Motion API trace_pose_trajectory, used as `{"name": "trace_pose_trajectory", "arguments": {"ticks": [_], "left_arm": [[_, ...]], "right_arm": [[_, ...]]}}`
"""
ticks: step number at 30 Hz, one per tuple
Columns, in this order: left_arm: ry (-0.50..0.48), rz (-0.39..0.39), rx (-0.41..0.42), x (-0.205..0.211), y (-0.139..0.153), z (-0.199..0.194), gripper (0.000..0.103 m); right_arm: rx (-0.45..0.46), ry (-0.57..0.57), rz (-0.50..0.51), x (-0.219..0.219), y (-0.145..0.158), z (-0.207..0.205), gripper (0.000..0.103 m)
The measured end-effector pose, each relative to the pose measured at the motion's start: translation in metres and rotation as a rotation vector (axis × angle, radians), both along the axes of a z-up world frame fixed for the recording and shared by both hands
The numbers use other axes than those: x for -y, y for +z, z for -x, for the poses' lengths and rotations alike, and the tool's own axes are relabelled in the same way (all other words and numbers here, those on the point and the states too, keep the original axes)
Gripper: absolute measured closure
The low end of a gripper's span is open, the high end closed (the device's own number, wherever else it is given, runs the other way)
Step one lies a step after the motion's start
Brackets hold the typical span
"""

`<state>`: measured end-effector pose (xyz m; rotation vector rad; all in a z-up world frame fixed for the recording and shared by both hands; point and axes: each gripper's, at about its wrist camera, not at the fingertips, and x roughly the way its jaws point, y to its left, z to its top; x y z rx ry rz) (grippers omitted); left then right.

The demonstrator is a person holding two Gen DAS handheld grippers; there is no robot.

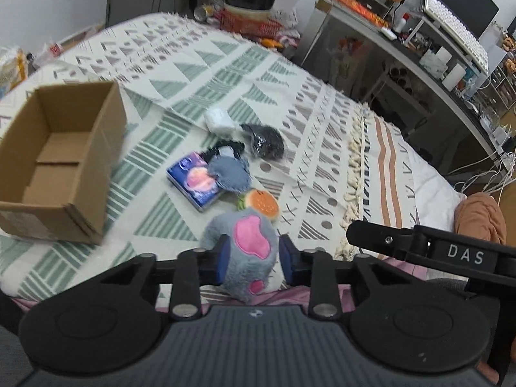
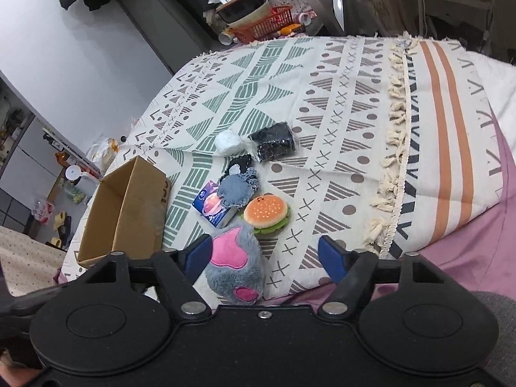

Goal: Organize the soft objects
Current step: 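Lower the left tool onto the grey plush toy and close its fingers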

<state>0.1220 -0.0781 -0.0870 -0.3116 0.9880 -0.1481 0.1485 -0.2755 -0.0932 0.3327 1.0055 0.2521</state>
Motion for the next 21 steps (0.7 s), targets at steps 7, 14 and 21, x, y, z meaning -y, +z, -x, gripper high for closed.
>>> {"name": "trace_pose_trajectory", "arguments": {"ticks": [7,14,21], "left_arm": [[-0.01,0.009,-0.034,0.012,-0.017,-0.015,0.079],[-0.013,0.031,-0.091,0.023,-0.035,-0.029,0.079],[-0.014,0.034,-0.148,0.029,-0.051,-0.043,0.074]], "right_arm": [[-0.058,-0.014,-0.031,0.001,-0.014,-0.011,0.051],[-0.133,-0.077,-0.068,0.006,-0.033,-0.024,0.051],[-0.181,-0.113,-0.099,0.011,-0.047,-0.037,0.051]]}}
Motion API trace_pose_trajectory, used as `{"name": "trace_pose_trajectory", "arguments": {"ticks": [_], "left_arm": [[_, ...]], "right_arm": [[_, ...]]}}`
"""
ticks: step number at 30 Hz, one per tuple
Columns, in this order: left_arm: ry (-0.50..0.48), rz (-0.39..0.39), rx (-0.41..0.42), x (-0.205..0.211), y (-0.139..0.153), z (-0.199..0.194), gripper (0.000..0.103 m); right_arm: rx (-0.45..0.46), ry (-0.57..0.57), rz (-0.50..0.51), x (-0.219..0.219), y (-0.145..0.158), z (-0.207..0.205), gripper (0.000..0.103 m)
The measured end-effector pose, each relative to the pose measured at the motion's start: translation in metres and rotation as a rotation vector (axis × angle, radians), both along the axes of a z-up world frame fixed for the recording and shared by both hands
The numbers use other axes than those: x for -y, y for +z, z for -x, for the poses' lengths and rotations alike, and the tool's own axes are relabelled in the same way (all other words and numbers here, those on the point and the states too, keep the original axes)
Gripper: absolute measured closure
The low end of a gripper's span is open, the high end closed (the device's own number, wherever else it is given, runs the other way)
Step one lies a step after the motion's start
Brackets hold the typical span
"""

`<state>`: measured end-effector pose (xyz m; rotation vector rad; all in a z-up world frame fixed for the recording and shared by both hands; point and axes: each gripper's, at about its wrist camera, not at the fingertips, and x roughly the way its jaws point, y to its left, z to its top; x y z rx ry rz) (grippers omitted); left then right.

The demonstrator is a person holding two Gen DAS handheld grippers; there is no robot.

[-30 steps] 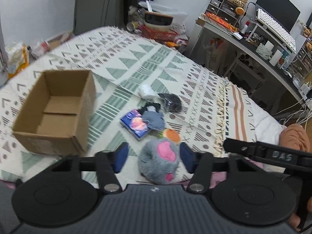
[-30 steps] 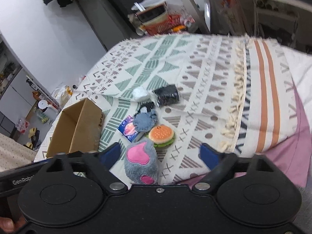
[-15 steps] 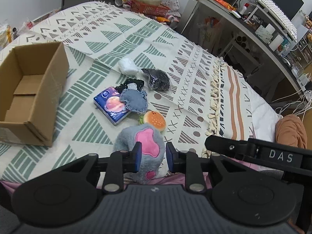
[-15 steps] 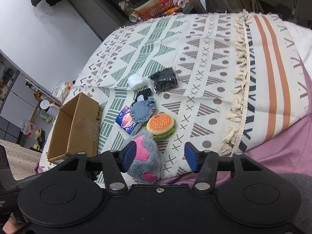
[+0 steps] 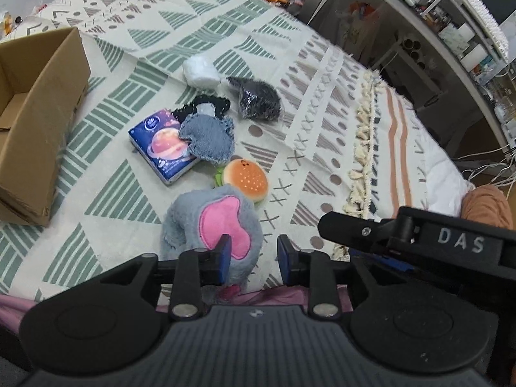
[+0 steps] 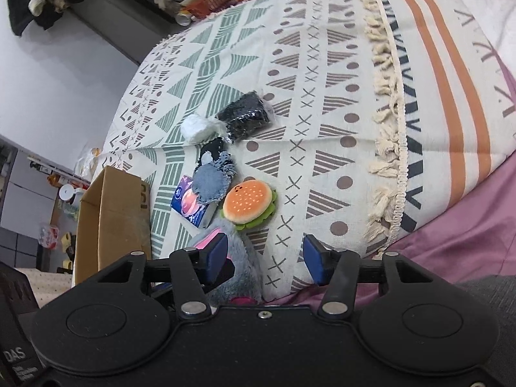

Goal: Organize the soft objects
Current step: 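Lower the left tool onto the grey plush toy and close its fingers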

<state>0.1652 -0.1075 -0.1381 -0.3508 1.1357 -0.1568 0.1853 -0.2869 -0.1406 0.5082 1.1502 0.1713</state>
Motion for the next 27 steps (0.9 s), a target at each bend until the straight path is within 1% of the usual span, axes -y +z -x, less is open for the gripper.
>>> {"name": "trace_pose_trajectory", "arguments": {"ticks": [2,7,12,14,16,18,19,25,27], "left_arm": [[-0.004,-0.019,-0.002,0.001,-0.004,-0.002,0.074],[-0.021,-0.036,0.004,0.001,-0.005,-0.005,0.07],[-0.004,-0.085,0.009,-0.003,-0.001,-0.007,0.067],[0.0,-0.102,0.014,-0.006,-0.001,-0.007,0.063],[0.012,-0.133,0.018,-0.01,0.0,-0.007,0.055],[0.026,-0.167,0.018,-0.014,-0.001,-0.007,0.049],[0.035,-0.179,0.013,-0.017,-0.002,-0.007,0.048],[0.109,-0.159,0.005,-0.042,-0.007,-0.008,0.049],[0.138,-0.137,-0.001,-0.051,-0.009,-0.008,0.052]], "right_arm": [[-0.009,-0.005,-0.002,0.0,-0.004,-0.004,0.051],[-0.028,0.009,-0.019,-0.003,-0.01,-0.009,0.051],[-0.057,0.019,-0.03,-0.007,-0.017,-0.014,0.051],[-0.061,0.025,-0.024,-0.011,-0.019,-0.016,0.051],[-0.063,0.035,-0.021,-0.015,-0.02,-0.016,0.051],[-0.074,0.04,-0.026,-0.017,-0.022,-0.017,0.051],[-0.076,0.043,-0.031,-0.018,-0.023,-0.018,0.051],[-0.075,0.076,-0.086,-0.029,-0.026,-0.02,0.051],[-0.067,0.086,-0.115,-0.035,-0.026,-0.02,0.051]]}}
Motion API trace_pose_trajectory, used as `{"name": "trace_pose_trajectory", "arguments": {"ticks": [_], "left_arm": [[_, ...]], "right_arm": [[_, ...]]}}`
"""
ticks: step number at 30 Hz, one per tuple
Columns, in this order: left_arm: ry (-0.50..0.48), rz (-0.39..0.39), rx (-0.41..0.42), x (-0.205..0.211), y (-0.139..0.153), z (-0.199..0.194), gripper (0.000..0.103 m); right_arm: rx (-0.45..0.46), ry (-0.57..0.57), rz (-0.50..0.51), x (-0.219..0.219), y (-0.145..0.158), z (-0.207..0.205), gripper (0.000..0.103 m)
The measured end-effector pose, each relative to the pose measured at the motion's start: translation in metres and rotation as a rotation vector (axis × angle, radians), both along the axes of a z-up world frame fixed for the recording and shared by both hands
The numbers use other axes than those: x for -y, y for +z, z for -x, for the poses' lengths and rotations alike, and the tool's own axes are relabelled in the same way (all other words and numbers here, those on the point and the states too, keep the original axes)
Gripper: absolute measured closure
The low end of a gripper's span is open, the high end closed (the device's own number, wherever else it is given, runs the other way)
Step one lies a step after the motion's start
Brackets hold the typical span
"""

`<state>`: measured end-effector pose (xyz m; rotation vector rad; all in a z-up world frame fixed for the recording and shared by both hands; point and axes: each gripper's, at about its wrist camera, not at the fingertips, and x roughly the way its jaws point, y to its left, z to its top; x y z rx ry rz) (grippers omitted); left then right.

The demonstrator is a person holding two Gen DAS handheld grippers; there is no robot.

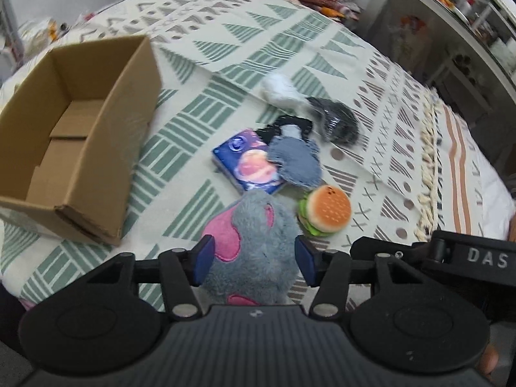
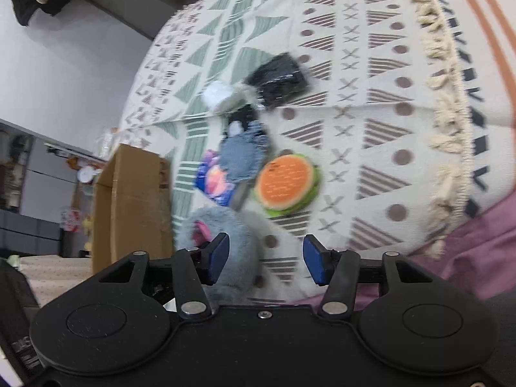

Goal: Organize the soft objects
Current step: 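Lower the left tool onto the grey plush toy and close its fingers, then lift the grey plush toy with the left tool and carry it over the box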

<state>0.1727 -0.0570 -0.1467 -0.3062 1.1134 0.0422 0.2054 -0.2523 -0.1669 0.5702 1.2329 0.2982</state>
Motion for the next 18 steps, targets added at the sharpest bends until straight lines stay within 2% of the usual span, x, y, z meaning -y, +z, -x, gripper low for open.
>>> {"name": "trace_pose_trajectory", "arguments": {"ticks": [5,9,18], "left_arm": [[0.044,0.027,0.009,-0.014,-0.004,0.001,0.059],[0.071,0.051,0.012,-0.026,-0.008,0.001,0.07],[0.1,0.106,0.023,-0.044,-0.017,0.0,0.071]], "right_arm": [[-0.02,0.018,-0.013,-0.016,-0.008,-0.003,0.051],[-0.009,0.008,-0.042,-0.024,-0.011,-0.006,0.051],[0.01,-0.023,-0.06,-0.039,-0.018,-0.012,0.051]]}}
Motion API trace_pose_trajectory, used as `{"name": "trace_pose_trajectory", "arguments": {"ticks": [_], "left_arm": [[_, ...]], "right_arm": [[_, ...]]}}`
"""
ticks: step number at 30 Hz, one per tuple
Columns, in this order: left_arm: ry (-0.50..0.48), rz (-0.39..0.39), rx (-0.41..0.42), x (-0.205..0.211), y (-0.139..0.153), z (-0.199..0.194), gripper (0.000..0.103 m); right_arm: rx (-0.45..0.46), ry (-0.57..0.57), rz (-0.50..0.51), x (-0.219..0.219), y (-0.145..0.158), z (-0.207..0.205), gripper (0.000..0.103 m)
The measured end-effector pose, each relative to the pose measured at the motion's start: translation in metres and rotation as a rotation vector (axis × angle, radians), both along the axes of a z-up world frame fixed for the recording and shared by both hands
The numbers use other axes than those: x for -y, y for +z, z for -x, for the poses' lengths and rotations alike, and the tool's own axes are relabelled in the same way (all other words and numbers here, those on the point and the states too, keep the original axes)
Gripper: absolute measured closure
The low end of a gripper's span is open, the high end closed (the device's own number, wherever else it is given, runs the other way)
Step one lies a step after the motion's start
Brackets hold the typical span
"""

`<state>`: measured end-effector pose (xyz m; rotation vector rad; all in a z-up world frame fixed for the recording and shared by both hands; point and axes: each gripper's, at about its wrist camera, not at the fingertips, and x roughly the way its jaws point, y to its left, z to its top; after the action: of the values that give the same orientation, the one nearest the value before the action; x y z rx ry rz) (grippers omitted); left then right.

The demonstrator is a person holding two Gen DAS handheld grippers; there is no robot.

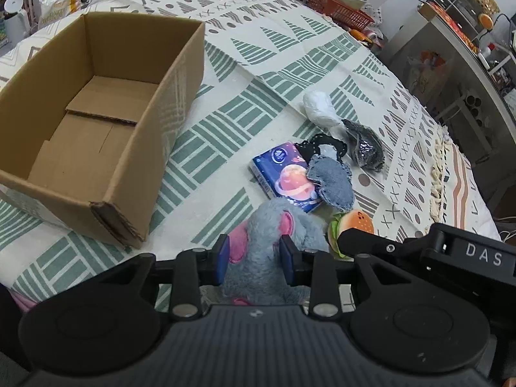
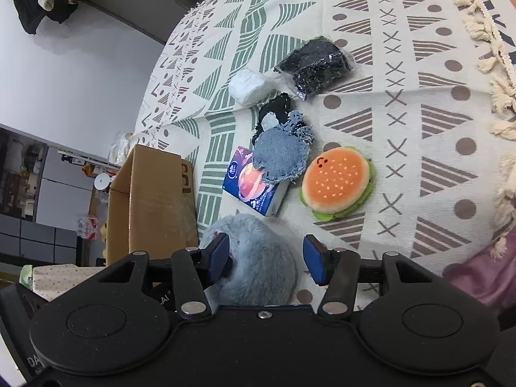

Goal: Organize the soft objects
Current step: 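Lift the grey plush toy with the left tool and carry it over the box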

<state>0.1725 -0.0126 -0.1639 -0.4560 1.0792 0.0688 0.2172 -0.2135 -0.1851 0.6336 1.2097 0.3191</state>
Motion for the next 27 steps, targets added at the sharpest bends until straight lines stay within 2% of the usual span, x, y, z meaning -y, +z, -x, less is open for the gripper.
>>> {"name": "trace_pose_trajectory", "arguments": {"ticks": [9,12,15,19,27], "left_arm": [[0.014,0.049,0.004,-0.013,-0.007,0.003,0.071],[0.023,0.056,0.0,-0.016,-0.011,0.004,0.075],[0.033,0.075,-0.001,-0.019,-0.013,0.005,0.078],[0.037,0.081,0.004,-0.021,-0.01,0.007,0.08],[0.01,0.076,0.062,-0.018,0.015,0.011,0.081]], "right_arm": [[-0.011,0.027,0.028,-0.023,-0.011,-0.002,0.051],[-0.033,0.025,0.039,-0.028,-0.017,-0.002,0.052],[-0.083,0.02,0.012,-0.028,-0.027,-0.004,0.068],[-0.038,0.046,0.029,-0.033,-0.018,0.002,0.075],[0.058,0.036,0.036,-0.029,0.009,0.015,0.077]]}}
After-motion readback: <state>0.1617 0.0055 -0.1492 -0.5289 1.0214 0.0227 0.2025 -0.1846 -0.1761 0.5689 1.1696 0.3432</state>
